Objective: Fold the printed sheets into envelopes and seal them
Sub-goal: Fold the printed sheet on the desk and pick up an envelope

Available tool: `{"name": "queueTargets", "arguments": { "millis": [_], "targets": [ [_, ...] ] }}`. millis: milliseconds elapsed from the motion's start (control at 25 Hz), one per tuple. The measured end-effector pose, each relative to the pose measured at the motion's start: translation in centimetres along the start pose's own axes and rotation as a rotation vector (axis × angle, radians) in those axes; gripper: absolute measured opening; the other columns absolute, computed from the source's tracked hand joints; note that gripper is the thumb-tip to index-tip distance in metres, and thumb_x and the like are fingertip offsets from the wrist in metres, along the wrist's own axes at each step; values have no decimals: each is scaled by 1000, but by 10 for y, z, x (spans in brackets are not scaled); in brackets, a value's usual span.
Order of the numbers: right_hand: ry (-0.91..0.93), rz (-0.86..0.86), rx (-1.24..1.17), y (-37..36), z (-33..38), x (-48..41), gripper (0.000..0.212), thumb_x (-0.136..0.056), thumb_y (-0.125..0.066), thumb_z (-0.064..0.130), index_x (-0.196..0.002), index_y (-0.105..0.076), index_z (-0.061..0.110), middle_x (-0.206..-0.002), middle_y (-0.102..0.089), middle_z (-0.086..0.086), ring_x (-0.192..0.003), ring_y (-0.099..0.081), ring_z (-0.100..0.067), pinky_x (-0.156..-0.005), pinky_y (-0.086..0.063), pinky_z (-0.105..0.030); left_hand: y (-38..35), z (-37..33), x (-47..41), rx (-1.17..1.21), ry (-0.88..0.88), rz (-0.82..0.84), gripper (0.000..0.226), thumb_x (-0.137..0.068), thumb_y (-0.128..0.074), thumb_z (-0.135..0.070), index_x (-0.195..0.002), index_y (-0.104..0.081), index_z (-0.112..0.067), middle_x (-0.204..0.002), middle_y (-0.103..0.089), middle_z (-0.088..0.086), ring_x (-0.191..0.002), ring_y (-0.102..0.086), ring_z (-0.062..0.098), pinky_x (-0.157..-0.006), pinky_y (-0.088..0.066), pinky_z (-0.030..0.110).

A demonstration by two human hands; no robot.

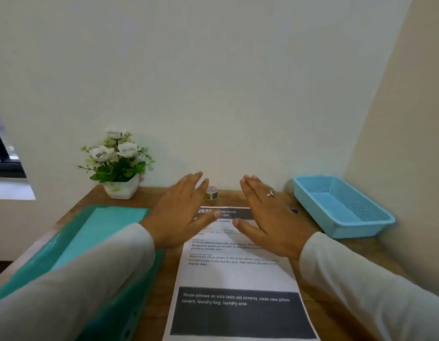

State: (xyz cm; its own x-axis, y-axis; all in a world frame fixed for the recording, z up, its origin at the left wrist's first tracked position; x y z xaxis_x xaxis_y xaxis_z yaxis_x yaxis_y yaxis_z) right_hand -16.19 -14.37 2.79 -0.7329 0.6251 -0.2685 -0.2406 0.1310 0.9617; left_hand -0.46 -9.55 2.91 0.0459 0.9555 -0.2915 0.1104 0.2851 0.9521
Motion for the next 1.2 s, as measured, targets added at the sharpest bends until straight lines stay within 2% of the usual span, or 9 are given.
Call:
{"name": "queueTargets", "arguments": {
  "millis": [120, 240, 320, 440, 560, 720, 840, 1080, 1200],
  "targets": [
    [20, 138, -45, -35, 11, 20, 87, -100, -34, 67, -164, 2, 19, -172, 4, 3, -158, 3, -14, -128, -1, -36, -51, -11, 14, 31, -36, 249, 81, -95, -20, -70, -159, -1, -26, -167, 3, -2, -153, 2, 19, -124, -11, 48],
    [25, 228, -61, -65, 17, 37, 87, -101, -33, 67, -164, 3, 19, -172, 6, 3, -158, 7, -12, -124, 2, -30, -87, -11, 29, -2, -30, 382, 91, -86, -4, -80, -159, -3, -26, -167, 3, 0, -153, 4, 20, -124, -3, 49],
    [53, 283, -60, -74, 18, 42, 84, -101, -28, 67, -164, 1, 21, -172, 6, 4, -158, 8, -11, -127, 2, -32, -93, -11, 33, -47, -43, 371, 93, -84, 4, -80, -159, -2, -26, -167, 3, -1, -153, 5, 19, -124, 2, 47],
    [17, 370, -22, -84, 3, 41, 84, -99, -21, 72, -164, 0, 24, -172, 6, 5, -158, 8, -11, -128, 2, -38, -93, -13, 34, -61, -43, 343, 76, -96, -7, -67, -159, 1, -26, -167, 5, -1, -153, 8, 18, -124, 5, 47],
    [-102, 351, 21, -83, -28, 33, 86, -98, -18, 74, -164, -1, 23, -172, 5, 6, -158, 7, -13, -128, 4, -42, -95, -16, 35, -76, -26, 373, 73, -98, -9, -64, -159, 4, -27, -167, 9, -1, -153, 11, 18, -124, 6, 48],
    [-94, 371, 24, -89, -32, 34, 89, -95, -15, 76, -164, 0, 24, -172, 5, 6, -158, 7, -13, -128, 3, -43, -99, -19, 29, -98, -61, 443, 73, -96, -10, -69, -158, 7, -34, -166, 13, -4, -153, 13, 20, -123, 6, 51],
    [-97, 350, 26, -89, -34, 31, 94, -89, -9, 80, -164, -1, 24, -172, 4, 5, -158, 7, -12, -128, 4, -45, -99, -5, 19, -97, -21, 405, 73, -94, -7, -71, -157, 8, -36, -167, 10, -3, -153, 11, 20, -124, 4, 49],
    [143, 366, 12, -90, 20, 40, 85, -98, -13, 74, -164, 4, 23, -172, 10, 5, -156, 14, -9, -128, 8, -41, -100, -5, 17, -100, 1, 365, 67, -100, -10, -62, -157, 11, -34, -167, 12, -1, -153, 14, 17, -124, 7, 45],
    [108, 395, -29, -95, 9, 33, 88, -96, -16, 77, -164, 7, 25, -171, 13, 7, -156, 14, -8, -127, 8, -37, -101, -5, 17, -102, 4, 373, 66, -100, -10, -61, -156, 12, -34, -166, 13, -1, -152, 15, 17, -124, 8, 44]
  ]
}}
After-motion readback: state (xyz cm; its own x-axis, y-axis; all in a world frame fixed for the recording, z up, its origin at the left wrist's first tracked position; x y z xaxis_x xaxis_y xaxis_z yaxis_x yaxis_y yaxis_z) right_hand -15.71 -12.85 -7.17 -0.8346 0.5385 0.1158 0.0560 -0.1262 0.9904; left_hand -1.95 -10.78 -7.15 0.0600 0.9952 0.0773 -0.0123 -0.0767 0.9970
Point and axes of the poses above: each hand's wrist, its own x-axis away from the middle knuckle, its own y-axis out of the back of the hand, z = x × y, the point moved 10 cm from there along -x, towards the middle knuckle
